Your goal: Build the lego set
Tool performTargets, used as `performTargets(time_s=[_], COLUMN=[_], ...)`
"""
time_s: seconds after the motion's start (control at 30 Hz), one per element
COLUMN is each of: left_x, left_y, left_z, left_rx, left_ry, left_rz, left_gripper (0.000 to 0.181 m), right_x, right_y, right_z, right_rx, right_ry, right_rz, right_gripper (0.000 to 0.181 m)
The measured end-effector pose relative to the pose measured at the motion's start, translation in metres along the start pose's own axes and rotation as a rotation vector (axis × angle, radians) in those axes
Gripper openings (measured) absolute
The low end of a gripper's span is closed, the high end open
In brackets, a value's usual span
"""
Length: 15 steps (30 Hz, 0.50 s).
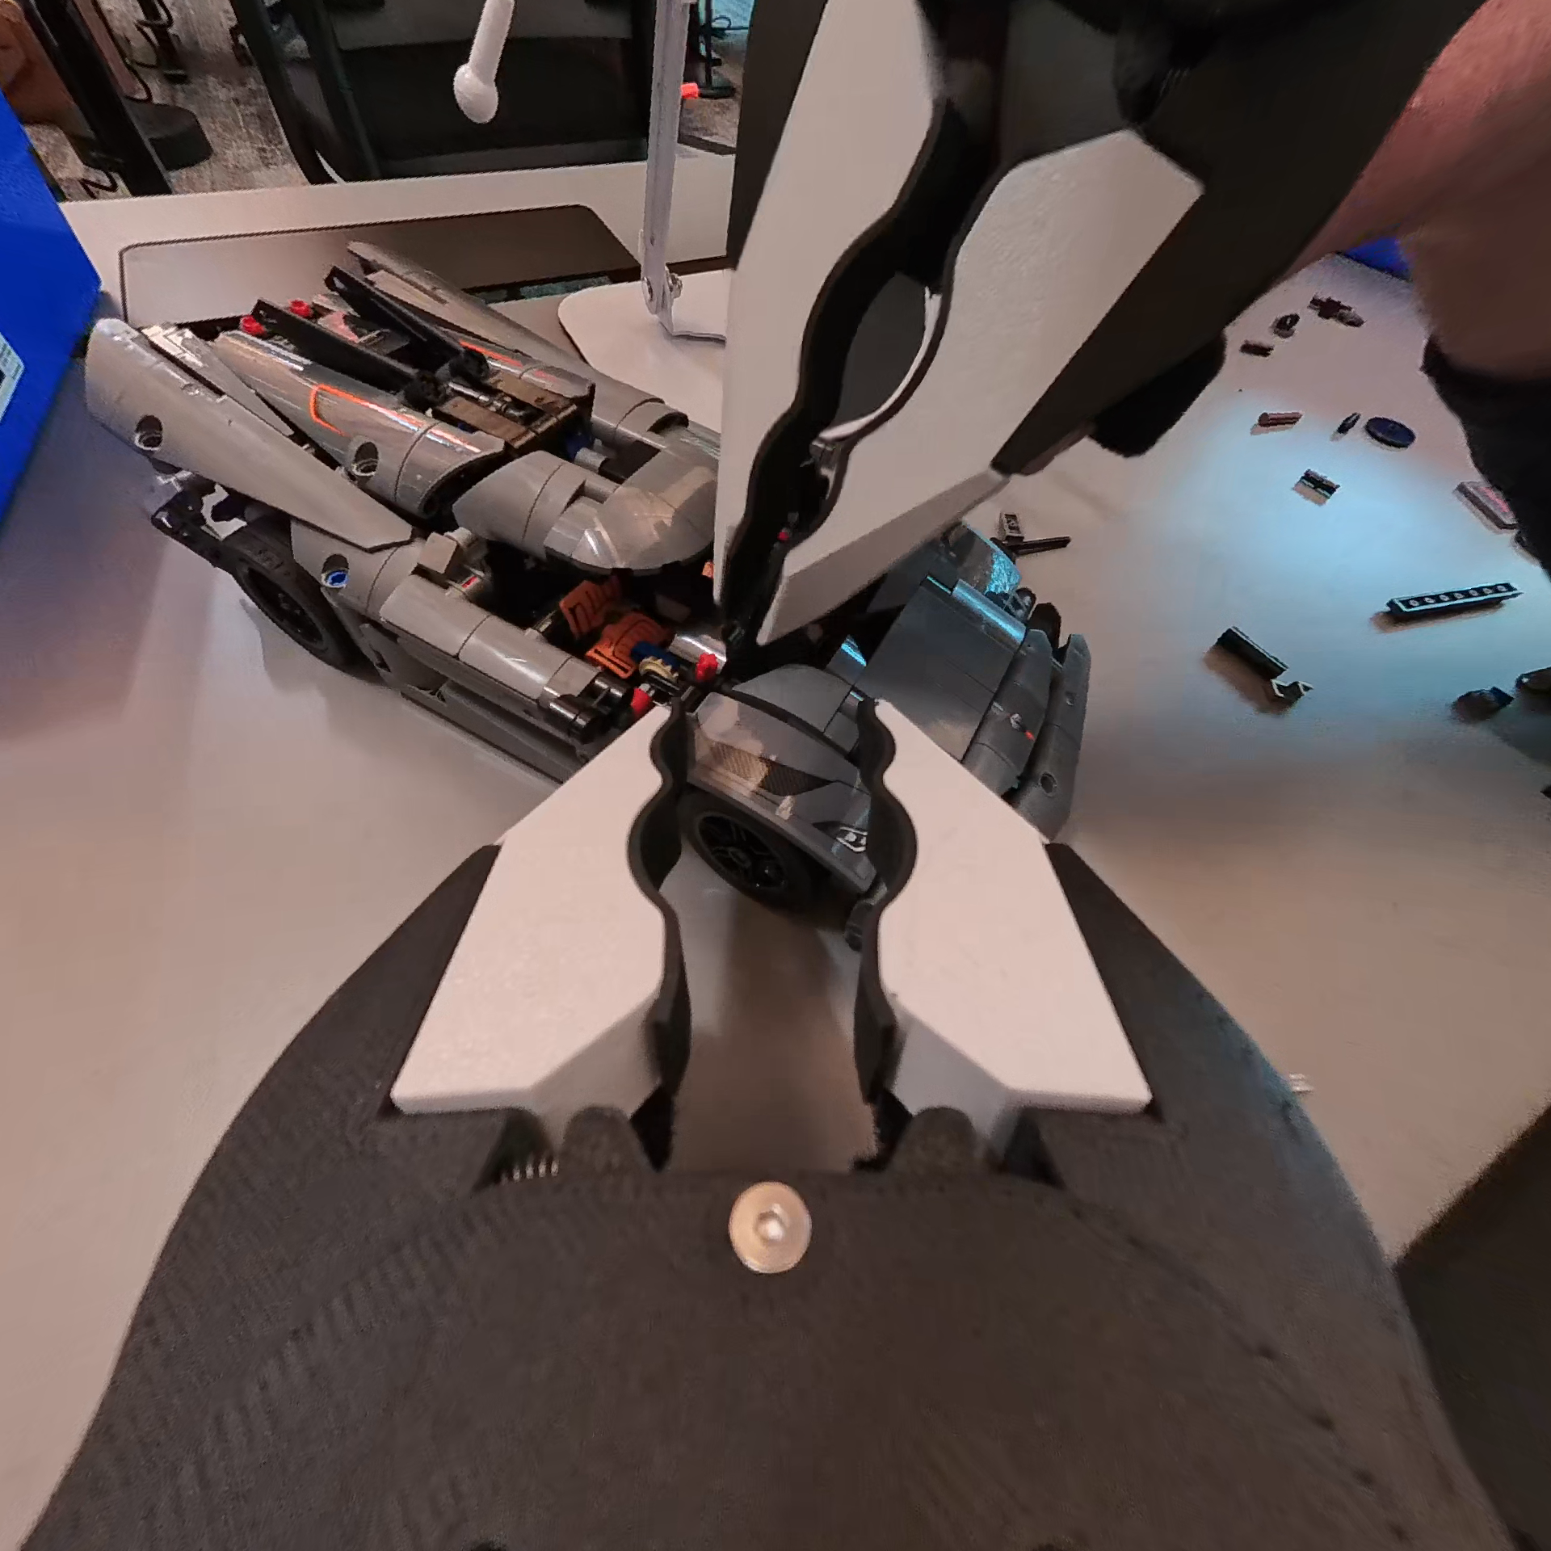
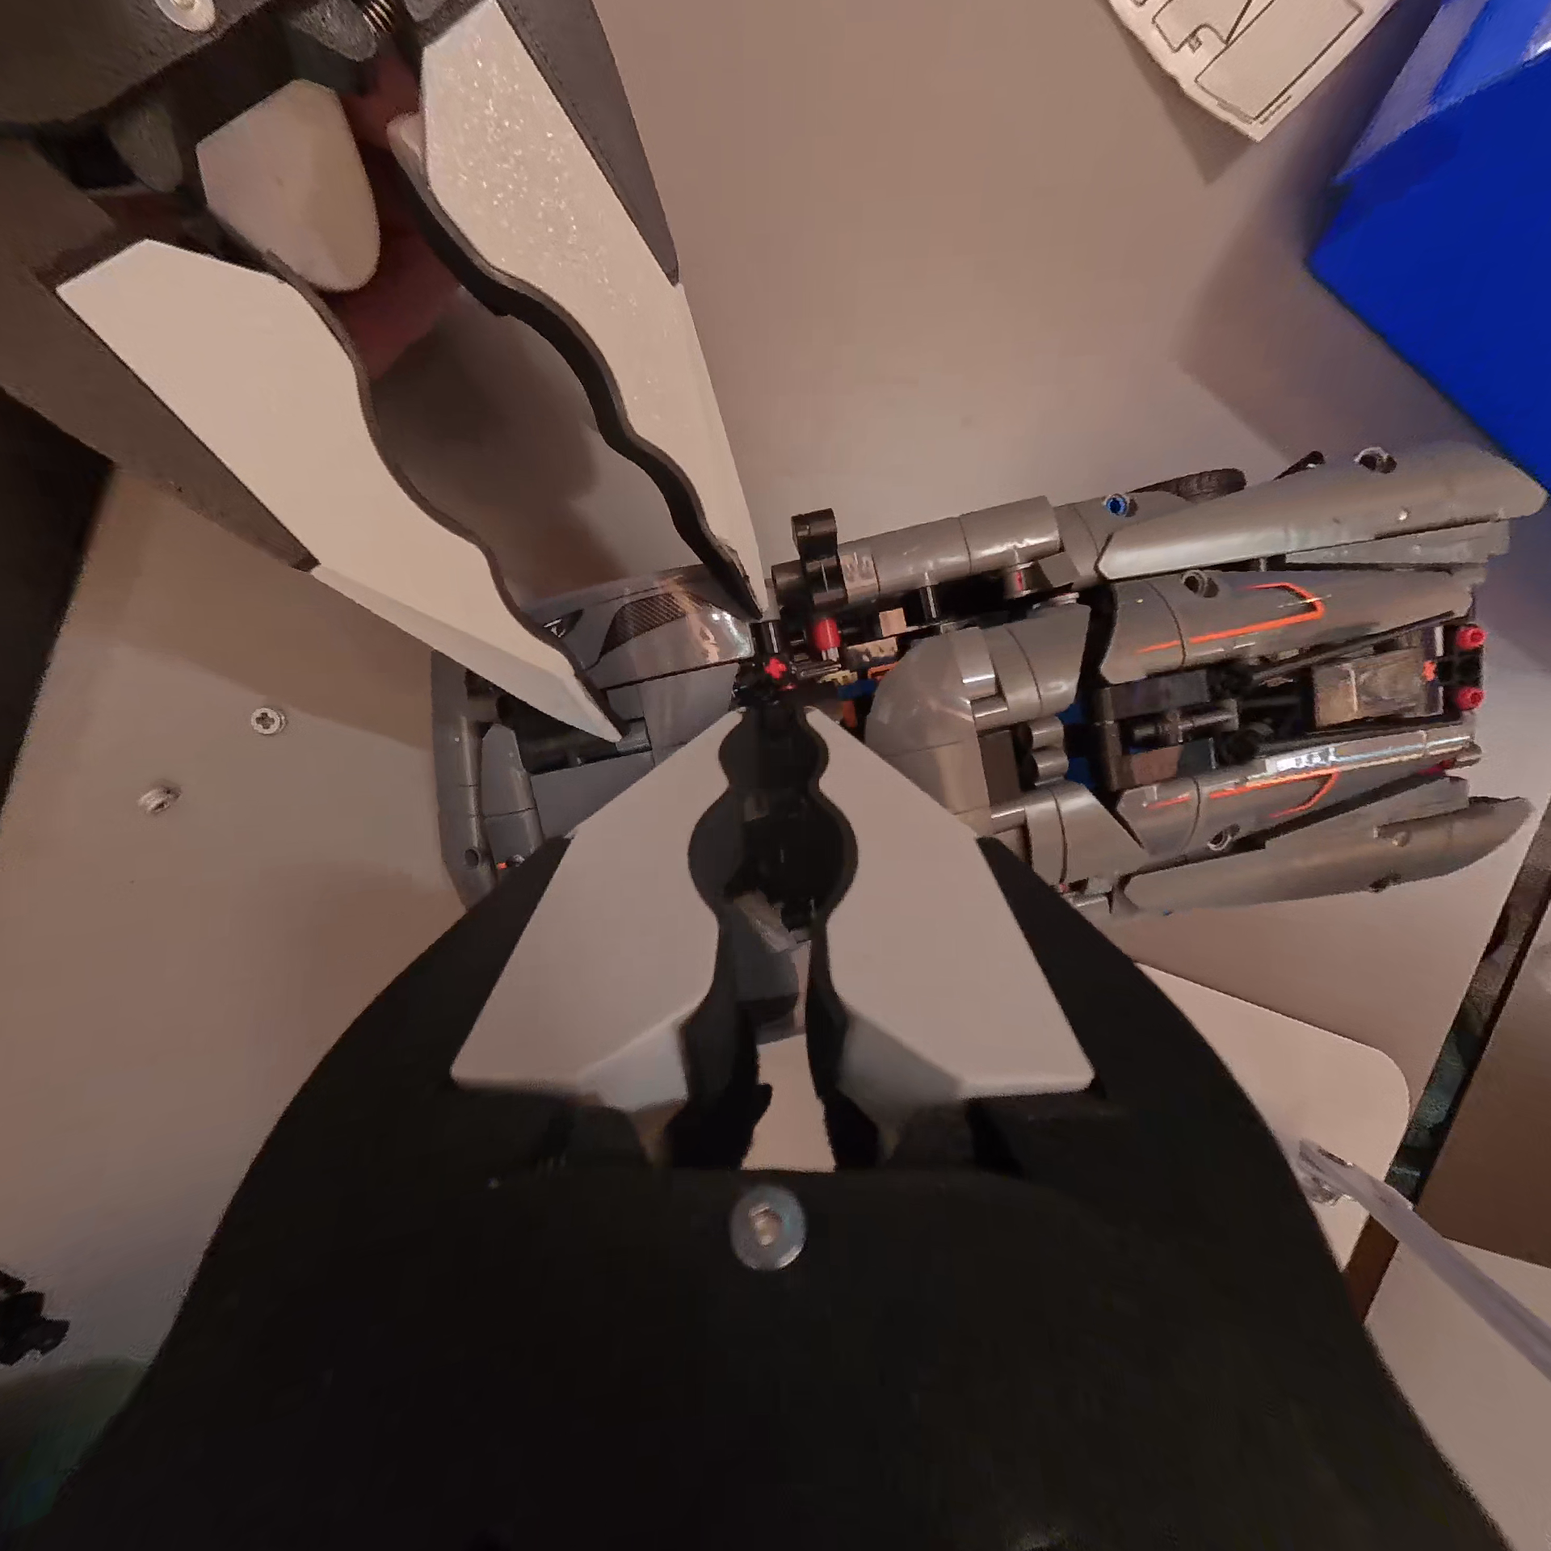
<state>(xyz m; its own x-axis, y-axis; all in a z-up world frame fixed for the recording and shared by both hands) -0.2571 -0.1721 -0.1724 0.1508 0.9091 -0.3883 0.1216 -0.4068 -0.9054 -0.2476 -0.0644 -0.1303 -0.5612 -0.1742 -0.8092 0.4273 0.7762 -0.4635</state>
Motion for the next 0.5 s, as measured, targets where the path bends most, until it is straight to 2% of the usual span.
performTargets(time_s=[0.13, 0.27, 0.5], left_x=[-0.001, -0.013, -0.032], left_y=[0.0, -0.003, -0.019], left_z=[-0.002, -0.001, -0.007], left_rx=[0.01, 0.036, -0.042], left_ry=[0.001, -0.036, 0.178], left_rz=[-0.003, -0.077, -0.338], left_gripper=[0.038, 0.036, 0.028], right_x=[-0.012, -0.03, -0.058], right_y=[-0.001, -0.007, -0.014], right_z=[-0.004, -0.003, 0.004], right_rx=[-0.004, -0.048, -0.171], right_ry=[0.004, -0.018, -0.009], right_rz=[-0.069, -0.207, -0.42], right_gripper=[0.005, 0.005, 0.005])
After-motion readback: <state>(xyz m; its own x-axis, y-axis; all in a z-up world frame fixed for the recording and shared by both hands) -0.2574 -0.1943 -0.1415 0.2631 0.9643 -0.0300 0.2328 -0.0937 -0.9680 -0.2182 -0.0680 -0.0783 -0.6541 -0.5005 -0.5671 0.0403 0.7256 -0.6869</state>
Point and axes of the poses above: each gripper's, where its closed fingertips meet, x out along the fingers, y out of its underside, z = x × y across the jaws, the point moved 8 cm from there along -x, back along the fingers, and after that the axes turned 14 degrees about y, right-handed, at the moved point
